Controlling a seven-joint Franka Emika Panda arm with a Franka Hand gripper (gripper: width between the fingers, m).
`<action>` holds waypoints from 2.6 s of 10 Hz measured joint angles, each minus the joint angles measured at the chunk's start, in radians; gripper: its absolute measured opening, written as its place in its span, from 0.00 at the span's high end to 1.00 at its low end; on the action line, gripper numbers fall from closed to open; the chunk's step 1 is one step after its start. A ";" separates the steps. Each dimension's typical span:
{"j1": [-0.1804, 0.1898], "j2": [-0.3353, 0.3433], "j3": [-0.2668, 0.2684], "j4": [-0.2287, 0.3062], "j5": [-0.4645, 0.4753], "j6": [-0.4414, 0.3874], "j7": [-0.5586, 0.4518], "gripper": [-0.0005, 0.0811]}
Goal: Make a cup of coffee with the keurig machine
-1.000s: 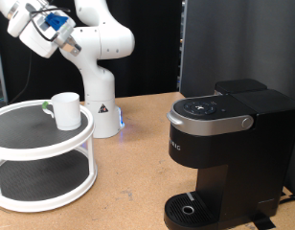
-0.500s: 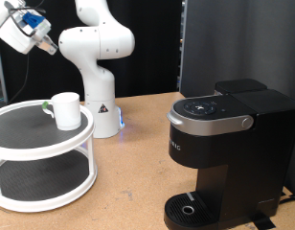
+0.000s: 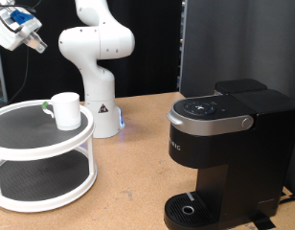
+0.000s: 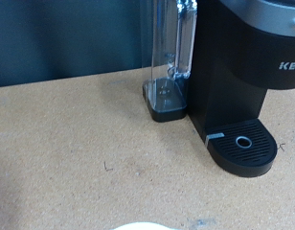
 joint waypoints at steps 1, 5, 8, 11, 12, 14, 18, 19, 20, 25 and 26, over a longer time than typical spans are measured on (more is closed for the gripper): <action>0.002 0.004 -0.003 0.004 -0.007 -0.008 -0.007 0.99; -0.001 0.003 -0.009 -0.020 -0.016 0.018 -0.022 0.99; -0.003 0.004 -0.026 -0.061 -0.045 0.087 -0.051 0.99; -0.003 0.005 -0.050 -0.108 -0.052 0.148 -0.062 0.99; -0.003 0.006 -0.060 -0.125 -0.062 0.164 -0.072 0.99; -0.004 0.006 -0.079 -0.160 -0.085 0.209 -0.087 0.99; -0.007 0.008 -0.120 -0.225 -0.096 0.317 -0.087 0.85; -0.007 0.010 -0.129 -0.232 -0.102 0.327 -0.087 0.63; -0.007 0.012 -0.138 -0.238 -0.109 0.335 -0.088 0.63; -0.006 0.022 -0.183 -0.283 -0.116 0.421 -0.110 0.09; -0.003 0.025 -0.193 -0.294 -0.116 0.442 -0.116 0.02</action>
